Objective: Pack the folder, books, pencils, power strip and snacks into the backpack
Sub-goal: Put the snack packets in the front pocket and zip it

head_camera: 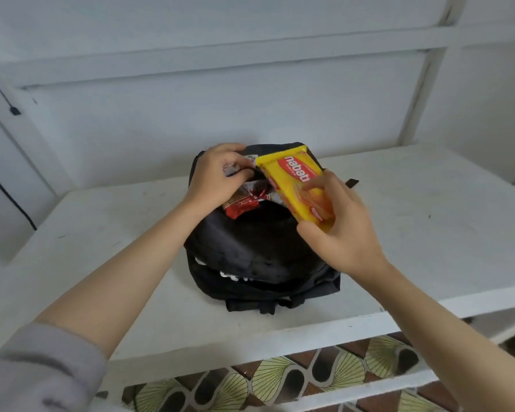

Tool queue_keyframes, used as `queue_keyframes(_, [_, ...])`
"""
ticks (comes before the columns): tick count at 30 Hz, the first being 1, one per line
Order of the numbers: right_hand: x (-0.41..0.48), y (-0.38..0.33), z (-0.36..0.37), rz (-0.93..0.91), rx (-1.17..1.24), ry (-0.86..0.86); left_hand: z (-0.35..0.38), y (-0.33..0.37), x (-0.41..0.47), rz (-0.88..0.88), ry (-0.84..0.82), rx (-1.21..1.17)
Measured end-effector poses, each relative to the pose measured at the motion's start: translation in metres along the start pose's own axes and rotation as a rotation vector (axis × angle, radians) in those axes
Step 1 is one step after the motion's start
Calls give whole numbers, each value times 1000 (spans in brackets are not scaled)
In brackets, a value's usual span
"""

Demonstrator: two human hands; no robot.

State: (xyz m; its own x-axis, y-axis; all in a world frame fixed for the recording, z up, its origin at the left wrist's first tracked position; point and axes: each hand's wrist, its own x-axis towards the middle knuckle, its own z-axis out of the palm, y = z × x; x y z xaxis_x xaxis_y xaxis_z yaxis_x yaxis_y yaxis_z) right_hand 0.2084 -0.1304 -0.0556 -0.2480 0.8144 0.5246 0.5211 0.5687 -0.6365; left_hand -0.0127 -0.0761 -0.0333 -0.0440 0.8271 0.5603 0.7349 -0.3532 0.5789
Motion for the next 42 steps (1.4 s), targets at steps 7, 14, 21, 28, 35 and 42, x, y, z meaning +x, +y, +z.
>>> queue_keyframes(7, [-42, 5, 6, -151, -44, -231, -4, 4, 5, -96, 7, -117])
queue_keyframes(14, [-16, 3, 37, -9, -199, -184, -7, 9, -2, -98, -24, -122])
queue_keyframes(21, [-8, 4, 52, -108, -550, -136, -10, 9, -5, -57, -46, -91])
queue_keyframes(28, [-5, 22, 37, -310, -550, -107, -9, 10, -8, -55, -69, -82])
queue_keyframes(35, [26, 15, 50, -355, -678, 221, -10, 9, -9, -15, -76, -62])
queue_keyframes(42, [63, 14, 62, -145, -708, 276, -8, 5, -14, -23, -75, -84])
